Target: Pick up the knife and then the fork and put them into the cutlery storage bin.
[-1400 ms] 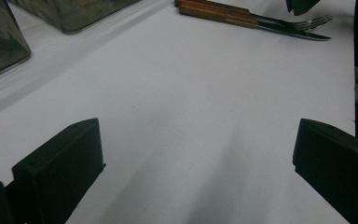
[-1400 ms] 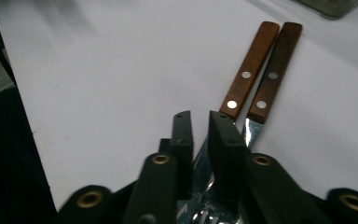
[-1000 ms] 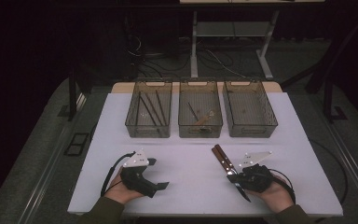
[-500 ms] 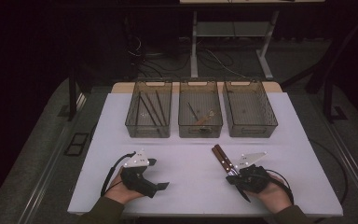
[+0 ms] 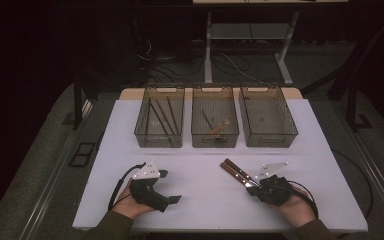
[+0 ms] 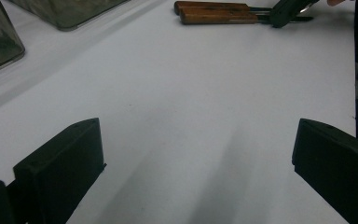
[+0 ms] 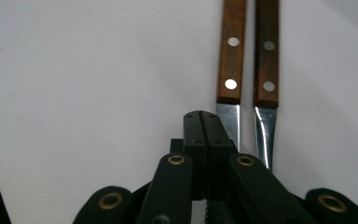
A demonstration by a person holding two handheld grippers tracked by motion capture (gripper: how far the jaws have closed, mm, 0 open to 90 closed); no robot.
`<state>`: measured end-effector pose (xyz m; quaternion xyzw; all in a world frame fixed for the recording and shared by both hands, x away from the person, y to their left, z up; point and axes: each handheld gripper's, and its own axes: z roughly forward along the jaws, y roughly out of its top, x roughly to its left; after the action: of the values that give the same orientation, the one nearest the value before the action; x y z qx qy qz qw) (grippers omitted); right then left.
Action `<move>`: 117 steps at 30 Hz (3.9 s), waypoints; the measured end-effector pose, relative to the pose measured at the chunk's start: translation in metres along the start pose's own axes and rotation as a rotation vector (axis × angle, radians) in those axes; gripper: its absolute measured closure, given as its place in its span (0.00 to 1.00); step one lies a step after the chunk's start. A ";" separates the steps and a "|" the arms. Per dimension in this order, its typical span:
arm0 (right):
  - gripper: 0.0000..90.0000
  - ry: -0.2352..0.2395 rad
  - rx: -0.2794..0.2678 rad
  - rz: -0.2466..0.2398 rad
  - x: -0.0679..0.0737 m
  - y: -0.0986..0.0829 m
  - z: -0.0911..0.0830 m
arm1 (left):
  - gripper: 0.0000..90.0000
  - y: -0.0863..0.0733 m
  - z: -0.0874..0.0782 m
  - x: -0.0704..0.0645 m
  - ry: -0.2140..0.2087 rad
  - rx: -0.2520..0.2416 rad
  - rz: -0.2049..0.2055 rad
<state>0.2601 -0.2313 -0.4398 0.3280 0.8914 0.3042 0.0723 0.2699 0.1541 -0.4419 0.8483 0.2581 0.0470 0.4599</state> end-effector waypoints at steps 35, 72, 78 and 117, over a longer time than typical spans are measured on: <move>0.68 0.036 -0.130 0.009 -0.043 0.027 -0.005 | 0.01 0.000 0.001 0.000 -0.006 0.001 0.000; 0.81 0.021 -0.055 -0.068 -0.041 0.016 0.014 | 0.01 0.000 0.002 0.000 -0.012 0.003 0.002; 0.81 0.027 -0.071 -0.081 -0.042 0.013 0.015 | 0.01 0.000 0.002 0.000 -0.014 0.005 0.002; 0.86 0.068 -0.107 -0.032 -0.055 0.011 0.004 | 0.01 0.000 0.002 -0.001 -0.017 0.003 0.003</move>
<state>0.3098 -0.2569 -0.4403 0.2988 0.8809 0.3615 0.0642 0.2698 0.1523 -0.4428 0.8499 0.2528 0.0400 0.4606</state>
